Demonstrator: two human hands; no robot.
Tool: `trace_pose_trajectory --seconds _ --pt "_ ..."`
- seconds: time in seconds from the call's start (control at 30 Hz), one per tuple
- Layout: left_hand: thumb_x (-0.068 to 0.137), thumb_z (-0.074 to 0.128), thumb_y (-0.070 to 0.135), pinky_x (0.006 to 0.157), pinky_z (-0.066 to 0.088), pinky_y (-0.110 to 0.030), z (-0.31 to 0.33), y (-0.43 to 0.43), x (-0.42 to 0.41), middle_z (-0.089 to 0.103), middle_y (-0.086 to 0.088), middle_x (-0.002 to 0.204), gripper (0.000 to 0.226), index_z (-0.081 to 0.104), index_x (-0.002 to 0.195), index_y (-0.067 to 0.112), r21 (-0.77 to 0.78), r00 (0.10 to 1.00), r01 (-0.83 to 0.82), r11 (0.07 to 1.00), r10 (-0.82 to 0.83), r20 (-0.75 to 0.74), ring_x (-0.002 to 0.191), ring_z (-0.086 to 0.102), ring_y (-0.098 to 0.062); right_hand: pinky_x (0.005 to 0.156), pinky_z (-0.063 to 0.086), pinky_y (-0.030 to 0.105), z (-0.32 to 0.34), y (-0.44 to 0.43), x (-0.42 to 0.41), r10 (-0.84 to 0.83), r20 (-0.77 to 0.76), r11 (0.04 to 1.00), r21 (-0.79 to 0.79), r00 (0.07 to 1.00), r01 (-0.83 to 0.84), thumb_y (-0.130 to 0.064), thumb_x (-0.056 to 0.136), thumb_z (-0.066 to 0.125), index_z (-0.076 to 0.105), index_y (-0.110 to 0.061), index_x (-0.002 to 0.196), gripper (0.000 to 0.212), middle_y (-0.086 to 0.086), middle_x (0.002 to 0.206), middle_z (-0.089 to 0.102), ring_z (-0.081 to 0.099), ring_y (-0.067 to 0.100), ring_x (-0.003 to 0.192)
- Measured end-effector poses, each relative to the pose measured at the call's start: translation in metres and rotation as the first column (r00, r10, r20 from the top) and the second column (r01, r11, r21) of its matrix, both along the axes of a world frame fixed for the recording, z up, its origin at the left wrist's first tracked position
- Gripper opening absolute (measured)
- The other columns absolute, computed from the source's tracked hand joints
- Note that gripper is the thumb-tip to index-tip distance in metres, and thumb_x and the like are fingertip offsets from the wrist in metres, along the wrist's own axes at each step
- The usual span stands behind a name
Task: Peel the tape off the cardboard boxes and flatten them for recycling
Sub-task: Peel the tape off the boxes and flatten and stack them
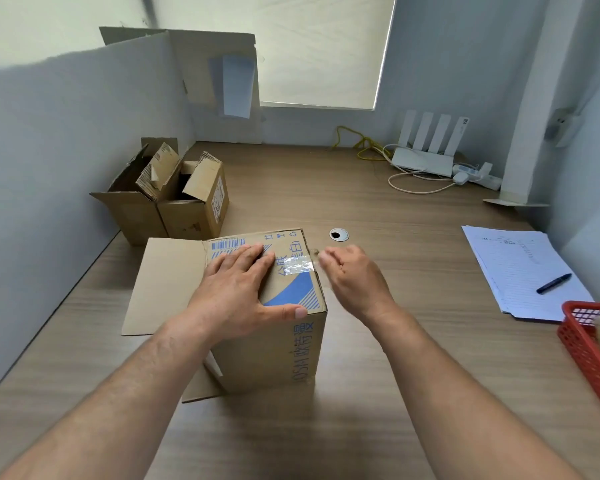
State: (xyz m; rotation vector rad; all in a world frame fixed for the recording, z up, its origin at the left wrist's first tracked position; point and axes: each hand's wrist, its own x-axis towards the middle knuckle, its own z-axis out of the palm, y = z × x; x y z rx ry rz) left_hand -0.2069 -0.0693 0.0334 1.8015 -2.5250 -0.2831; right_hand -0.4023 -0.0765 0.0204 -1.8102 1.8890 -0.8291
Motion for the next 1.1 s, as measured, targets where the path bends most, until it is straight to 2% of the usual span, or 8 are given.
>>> trace_pose_trajectory --seconds 0.1,0.23,0.37,0.47,0.57,0.7,0.97,1.1 --pt "0.028 -0.005 0.104 0.117 -0.005 -0.033 0.001 0.0 0.0 0.001 0.01 0.162 0.147 0.008 0.155 0.03 0.004 1.0 -0.002 1.0 0.002 -0.007 0.147 -0.004 -0.01 0.081 0.047 0.032 0.012 -0.001 -0.004 -0.036 0.133 0.993 -0.104 0.99 0.05 -0.035 0.095 0.054 0.066 -0.016 0.109 0.026 0.002 0.095 0.061 0.059 0.019 0.091" --pt "0.031 -0.002 0.105 0.118 -0.004 -0.034 0.0 -0.004 0.001 0.004 0.01 0.162 0.145 0.01 0.154 0.03 -0.01 1.0 0.021 1.0 -0.021 -0.013 0.147 -0.003 -0.009 0.08 0.048 0.035 0.025 -0.002 0.001 0.023 -0.11 0.965 -0.256 0.994 -0.051 -0.028 0.086 0.067 0.059 -0.014 0.121 0.038 -0.001 0.097 0.059 0.056 0.017 0.084" --pt "0.029 -0.004 0.105 0.119 -0.003 -0.034 -0.002 -0.007 0.003 0.005 0.01 0.162 0.147 0.011 0.154 0.03 -0.017 0.999 0.042 0.999 -0.043 -0.013 0.147 -0.003 -0.008 0.072 0.046 0.031 0.033 -0.001 0.017 0.062 -0.165 0.913 -0.39 0.984 -0.123 -0.024 0.081 0.071 0.056 -0.014 0.12 0.043 -0.004 0.091 0.058 0.05 0.012 0.073" --pt "0.028 -0.006 0.105 0.12 -0.002 -0.034 -0.003 -0.007 0.004 0.005 0.009 0.162 0.148 0.011 0.154 0.029 -0.022 0.999 0.051 0.998 -0.052 -0.008 0.147 -0.003 -0.009 0.075 0.041 0.03 0.044 -0.008 0.025 0.157 -0.377 0.96 -0.157 0.913 -0.23 -0.035 0.086 0.064 0.061 -0.02 0.1 0.021 -0.003 0.092 0.061 0.056 0.018 0.089" --pt "0.027 -0.008 0.104 0.119 -0.003 -0.034 -0.002 -0.007 0.004 0.004 0.009 0.162 0.149 0.011 0.154 0.029 -0.027 0.998 0.055 0.998 -0.056 -0.009 0.148 -0.003 -0.009 0.076 0.039 0.03 0.049 -0.016 0.033 0.244 -0.488 0.968 0.08 0.838 -0.236 -0.045 0.083 0.064 0.06 -0.021 0.091 0.026 -0.001 0.089 0.057 0.053 0.021 0.098" --pt "0.027 -0.005 0.104 0.118 -0.004 -0.035 -0.002 -0.007 0.004 0.004 0.008 0.162 0.149 0.011 0.154 0.028 -0.03 0.998 0.061 0.998 -0.061 -0.006 0.148 -0.004 -0.01 0.082 0.046 0.034 0.05 -0.024 0.038 0.269 -0.504 0.963 0.157 0.821 -0.219 -0.046 0.08 0.067 0.064 -0.016 0.094 0.033 0.007 0.099 0.065 0.055 0.025 0.099" --pt "0.037 0.008 0.1 0.12 -0.003 -0.036 -0.002 -0.009 0.003 0.004 0.008 0.162 0.138 0.011 0.154 0.027 -0.03 0.997 0.071 0.997 -0.071 -0.004 0.148 -0.004 -0.009 0.08 0.046 0.032 0.05 -0.026 0.036 0.28 -0.556 0.96 0.159 0.783 -0.23 -0.024 0.087 0.057 0.066 -0.015 0.098 0.016 0.01 0.103 0.066 0.058 0.029 0.1" --pt "0.028 -0.008 0.103 0.12 -0.003 -0.036 -0.004 -0.01 0.004 0.004 0.008 0.162 0.148 0.011 0.154 0.027 -0.042 0.997 0.074 0.996 -0.074 0.0 0.148 -0.004 -0.01 0.077 0.048 0.033 0.054 -0.024 0.036 0.308 -0.522 0.95 0.204 0.796 -0.235 -0.041 0.082 0.066 0.067 -0.014 0.092 0.029 0.007 0.094 0.066 0.058 0.026 0.092"
